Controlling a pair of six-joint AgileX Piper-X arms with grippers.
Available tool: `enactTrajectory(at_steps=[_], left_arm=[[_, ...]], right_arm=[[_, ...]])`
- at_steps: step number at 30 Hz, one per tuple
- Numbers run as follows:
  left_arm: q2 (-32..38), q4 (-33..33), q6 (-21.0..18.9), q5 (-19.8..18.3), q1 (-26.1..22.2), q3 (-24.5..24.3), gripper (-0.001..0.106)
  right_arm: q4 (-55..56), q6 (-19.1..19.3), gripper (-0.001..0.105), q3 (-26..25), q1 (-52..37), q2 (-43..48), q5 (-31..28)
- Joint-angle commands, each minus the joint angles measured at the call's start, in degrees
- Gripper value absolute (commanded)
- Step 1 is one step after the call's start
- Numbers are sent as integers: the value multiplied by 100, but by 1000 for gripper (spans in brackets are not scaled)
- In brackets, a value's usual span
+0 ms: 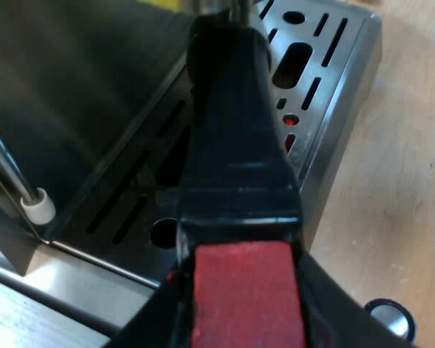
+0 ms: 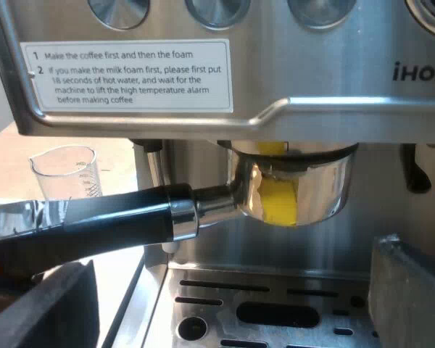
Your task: Put the handle in the coffee machine
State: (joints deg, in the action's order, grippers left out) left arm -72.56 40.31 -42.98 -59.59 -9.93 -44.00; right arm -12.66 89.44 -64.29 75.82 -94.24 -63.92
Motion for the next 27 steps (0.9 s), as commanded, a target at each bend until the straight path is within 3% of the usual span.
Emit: enactTrajectory(at_steps=[1,7,20,22,26,27], left_arm=[[151,-454,-41,-822,40,-78,0],[151,-1004,-481,-806,40,-30,0],[151,-1306,-612,-901,40,121,0],[151,-1317,-680,-1119,40,121,0],[151,-1317,-945,-1903,40,111,0],[151,-1317,-955,-1915,40,112,0]], right_arm=[[-40,79,77,-12,-31,31,-30],[-40,79,77,-12,-31,31,-30],[-28,79,77,-12,-31,31,-30],[-15,79,77,-12,-31,31,-30],[3,79,77,-12,-31,31,-30],[3,79,77,-12,-31,31,-30]])
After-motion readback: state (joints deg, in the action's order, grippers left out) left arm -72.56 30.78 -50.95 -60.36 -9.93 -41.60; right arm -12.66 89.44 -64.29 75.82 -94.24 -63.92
